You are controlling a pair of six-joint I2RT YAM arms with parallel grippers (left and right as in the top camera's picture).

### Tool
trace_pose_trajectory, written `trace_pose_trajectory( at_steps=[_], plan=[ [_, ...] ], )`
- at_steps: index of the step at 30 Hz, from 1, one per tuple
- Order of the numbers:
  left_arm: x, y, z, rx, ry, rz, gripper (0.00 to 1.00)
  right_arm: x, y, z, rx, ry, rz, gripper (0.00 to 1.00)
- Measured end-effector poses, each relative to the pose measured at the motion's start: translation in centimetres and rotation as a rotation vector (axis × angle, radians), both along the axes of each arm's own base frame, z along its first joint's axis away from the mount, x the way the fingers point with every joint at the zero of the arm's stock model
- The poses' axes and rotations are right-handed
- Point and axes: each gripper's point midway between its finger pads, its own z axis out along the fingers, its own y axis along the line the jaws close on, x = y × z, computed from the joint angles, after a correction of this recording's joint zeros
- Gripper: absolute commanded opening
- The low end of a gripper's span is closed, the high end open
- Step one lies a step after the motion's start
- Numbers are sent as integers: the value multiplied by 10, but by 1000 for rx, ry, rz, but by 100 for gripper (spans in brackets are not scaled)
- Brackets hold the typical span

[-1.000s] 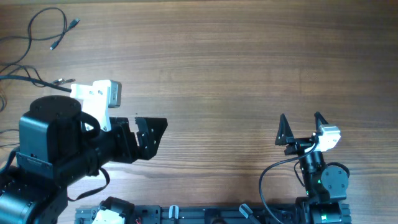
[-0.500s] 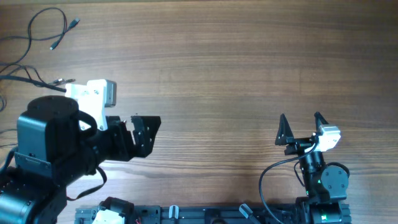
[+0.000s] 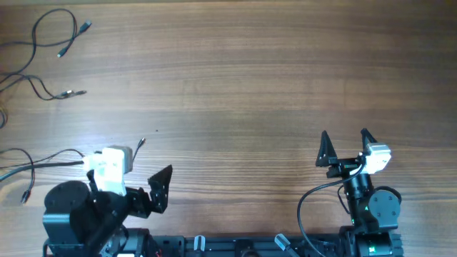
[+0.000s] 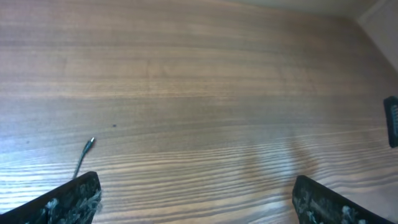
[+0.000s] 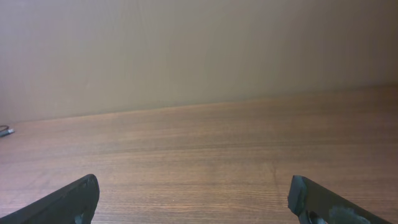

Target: Untangle cables

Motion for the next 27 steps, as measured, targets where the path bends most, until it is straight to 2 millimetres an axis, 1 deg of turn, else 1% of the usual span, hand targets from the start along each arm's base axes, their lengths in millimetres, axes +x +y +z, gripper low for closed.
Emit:
trace_pose_trajectory(
  at_steps=[1,3,4,7,10,13,15,17,19,21,24,27],
  plan=[
    [5,-4,1,3,-34,-32,100,0,0,0,0,0,0,100],
    [14,-14,-5,15,-85,-114,100,0,0,0,0,0,0,100],
    [19,-18,-4,20,-137,-149,100,0,0,0,0,0,0,100],
    [18,-25,-16,26,-185,-199,100,0,0,0,0,0,0,100],
    [16,-25,-29,28,-191,-207,100,0,0,0,0,0,0,100],
    [22,-19,-39,33,-206,-178,100,0,0,0,0,0,0,100],
    [26,-16,-51,33,-219,-162,100,0,0,0,0,0,0,100],
    [32,-17,-58,35,-275,-170,100,0,0,0,0,0,0,100],
    [39,-21,-56,34,-367,-199,100,0,0,0,0,0,0,100],
    [43,-24,-63,28,-407,-214,100,0,0,0,0,0,0,100],
    [46,-25,-70,28,-449,-223,100,0,0,0,0,0,0,100],
    [46,-26,-68,36,-515,-225,100,0,0,0,0,0,0,100]
  ],
)
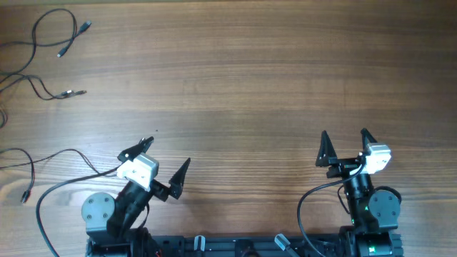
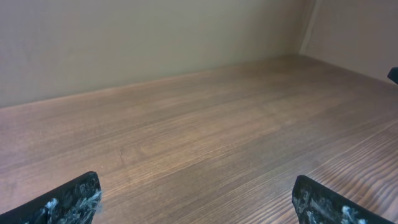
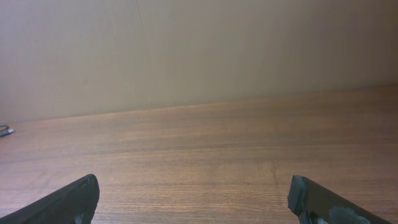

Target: Untangle cables

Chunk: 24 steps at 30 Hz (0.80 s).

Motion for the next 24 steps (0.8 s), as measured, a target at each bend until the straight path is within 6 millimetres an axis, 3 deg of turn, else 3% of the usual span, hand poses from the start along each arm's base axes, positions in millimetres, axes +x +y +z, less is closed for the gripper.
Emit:
trace_pose_trajectory(
  at_steps=[9,24],
  plan=[
    [5,1,14,-20,-125,8,100,0,0,0,0,0,0,100],
    [22,12,-15,-78,-106,101,100,0,0,0,0,0,0,100]
  ],
)
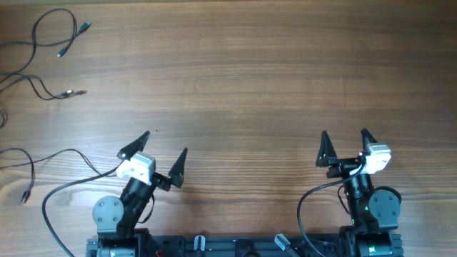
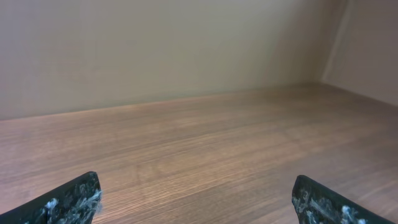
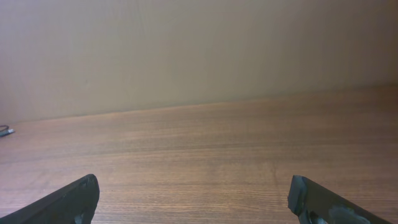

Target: Untangle cables

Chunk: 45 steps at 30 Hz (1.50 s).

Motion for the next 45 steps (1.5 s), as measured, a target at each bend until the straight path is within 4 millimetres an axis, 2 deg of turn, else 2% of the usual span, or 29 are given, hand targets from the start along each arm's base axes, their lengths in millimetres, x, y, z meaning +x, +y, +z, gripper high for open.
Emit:
trace_pose_trajectory(
  at_steps=[4,11,18,29,45],
  plan=[
    [6,14,-11,-54,71,93,100,0,0,0,0,0,0,100],
    [10,28,-12,-81,82,170,100,0,0,0,0,0,0,100],
    [10,29,-13,-82,83,174,100,0,0,0,0,0,0,100],
    [13,45,-15,-109,96,272,100,0,0,0,0,0,0,100],
    [14,47,-15,-109,97,280,100,0,0,0,0,0,0,100]
  ],
)
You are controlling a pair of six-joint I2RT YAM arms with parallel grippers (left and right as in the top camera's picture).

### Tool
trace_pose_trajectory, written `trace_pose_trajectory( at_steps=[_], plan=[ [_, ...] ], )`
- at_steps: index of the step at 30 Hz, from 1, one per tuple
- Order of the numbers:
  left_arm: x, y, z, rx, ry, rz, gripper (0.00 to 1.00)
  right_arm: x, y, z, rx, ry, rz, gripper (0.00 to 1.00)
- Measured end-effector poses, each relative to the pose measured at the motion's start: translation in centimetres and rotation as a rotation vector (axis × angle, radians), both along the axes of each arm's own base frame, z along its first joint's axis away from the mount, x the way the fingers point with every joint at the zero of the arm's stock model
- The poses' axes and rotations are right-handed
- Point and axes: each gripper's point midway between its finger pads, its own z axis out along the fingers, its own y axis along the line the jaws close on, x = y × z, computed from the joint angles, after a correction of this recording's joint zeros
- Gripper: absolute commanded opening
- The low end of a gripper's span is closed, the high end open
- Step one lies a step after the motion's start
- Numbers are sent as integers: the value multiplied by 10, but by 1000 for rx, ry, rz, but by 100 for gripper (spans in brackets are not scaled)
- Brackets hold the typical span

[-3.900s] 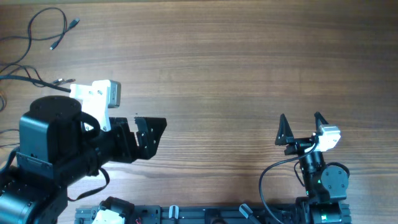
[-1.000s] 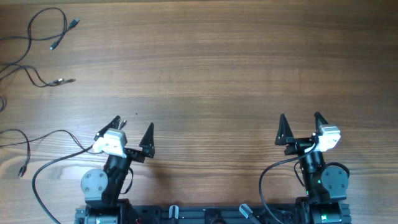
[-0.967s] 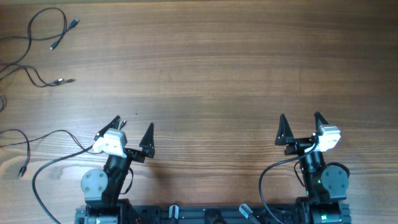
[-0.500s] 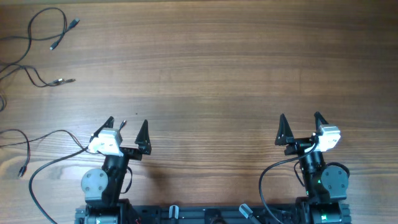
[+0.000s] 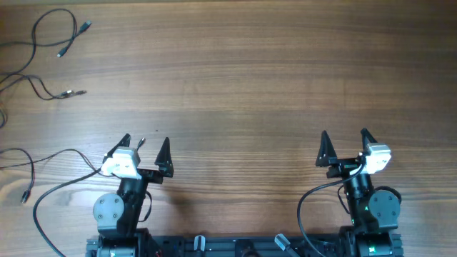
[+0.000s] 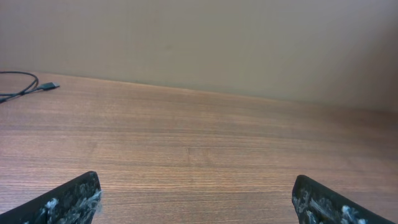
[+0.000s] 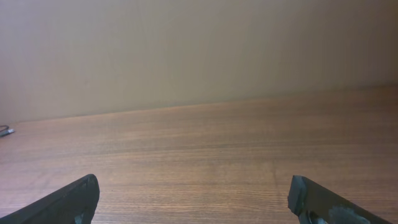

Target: Untangle cables

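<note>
Thin black cables lie separately at the table's left in the overhead view: a loop with two plugs [image 5: 51, 32] at the far corner, a second cable [image 5: 44, 91] below it, and two more strands [image 5: 50, 157] near the left arm. A small plug [image 5: 141, 141] shows between the fingers of my left gripper [image 5: 146, 140], which is open and empty. The left wrist view shows a cable end [image 6: 28, 85] far off to the left. My right gripper [image 5: 345, 134] stands open and empty at the near right, far from all the cables.
The bare wooden table [image 5: 271, 78] stretches across the middle and right. A beige wall [image 7: 199, 50] rises behind its far edge. Each arm's own black lead [image 5: 314, 196] curls beside its base at the near edge.
My left gripper has turned from pointing far-right to pointing straight away and now sits slightly further left. Its wrist view now takes in a cable end. The right arm and the cables are unchanged.
At first my left arm lay low at the near left, its open gripper pointing right over the table by a plug. Then it stood nearer its base, pointing far-right. Now it faces straight away, open. The right gripper stayed open and still, and the cables kept their places.
</note>
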Motion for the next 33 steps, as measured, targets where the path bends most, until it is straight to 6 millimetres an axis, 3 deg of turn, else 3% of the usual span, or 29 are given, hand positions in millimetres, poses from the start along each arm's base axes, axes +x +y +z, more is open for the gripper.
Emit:
trace_pose_trajectory(
  at_steps=[33],
  plan=[
    [0,3,0,1,0,15,100,0,0,0,0,0,0,100]
  ],
)
